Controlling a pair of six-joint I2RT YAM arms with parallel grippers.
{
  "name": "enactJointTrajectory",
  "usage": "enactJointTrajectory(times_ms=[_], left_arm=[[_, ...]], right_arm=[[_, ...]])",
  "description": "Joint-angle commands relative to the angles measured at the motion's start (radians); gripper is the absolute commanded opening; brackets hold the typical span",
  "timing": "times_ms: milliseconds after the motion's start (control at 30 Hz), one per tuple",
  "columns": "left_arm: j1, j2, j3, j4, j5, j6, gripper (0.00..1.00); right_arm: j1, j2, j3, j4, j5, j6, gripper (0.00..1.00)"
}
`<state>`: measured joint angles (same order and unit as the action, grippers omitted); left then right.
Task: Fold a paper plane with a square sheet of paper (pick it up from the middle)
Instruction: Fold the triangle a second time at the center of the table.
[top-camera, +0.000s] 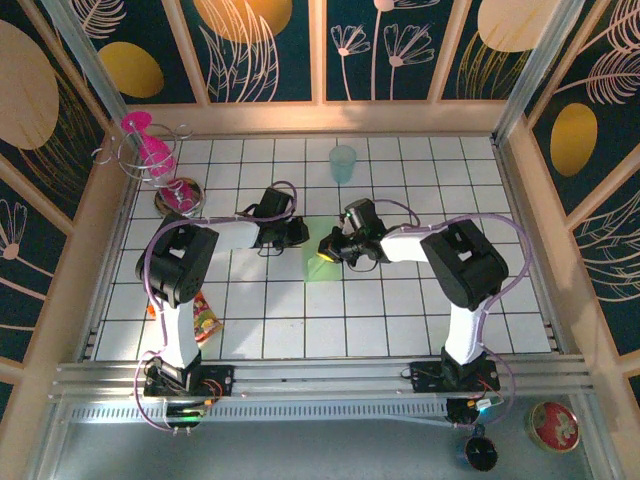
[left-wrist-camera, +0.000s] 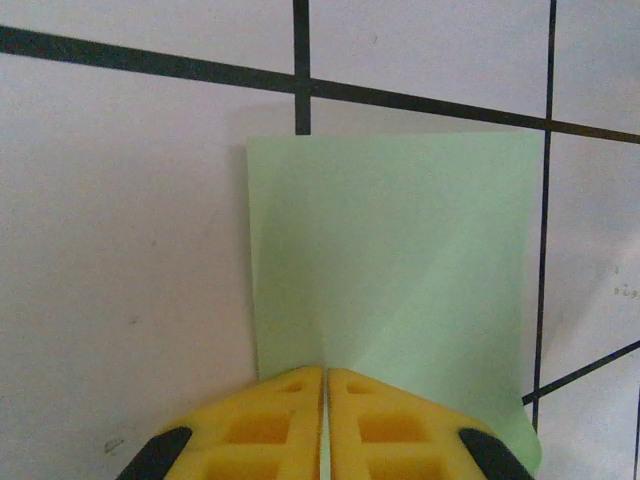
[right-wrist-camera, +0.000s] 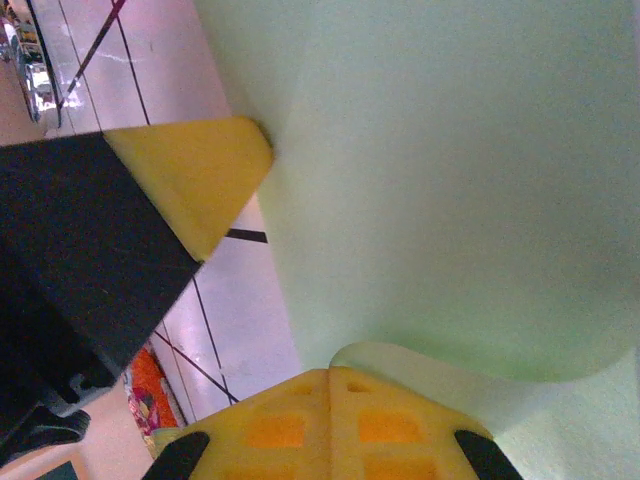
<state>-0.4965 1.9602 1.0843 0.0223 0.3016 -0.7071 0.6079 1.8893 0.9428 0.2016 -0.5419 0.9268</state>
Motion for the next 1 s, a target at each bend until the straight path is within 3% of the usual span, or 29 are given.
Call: enactJointTrajectory(times_ms=[0,967], left_arm=[[0.001,0.020,-0.022,-0.012,-0.012,0.000,0.10],[0.002,-0.001,-0.047,0.014,0.010,-0.011,0.10]], right_arm=[[0.015,0.015,0.040,-0.021,0.028,0.003,0.00],[0.045,0.063,0.112,-0.110,0.098,-0.003,0.00]])
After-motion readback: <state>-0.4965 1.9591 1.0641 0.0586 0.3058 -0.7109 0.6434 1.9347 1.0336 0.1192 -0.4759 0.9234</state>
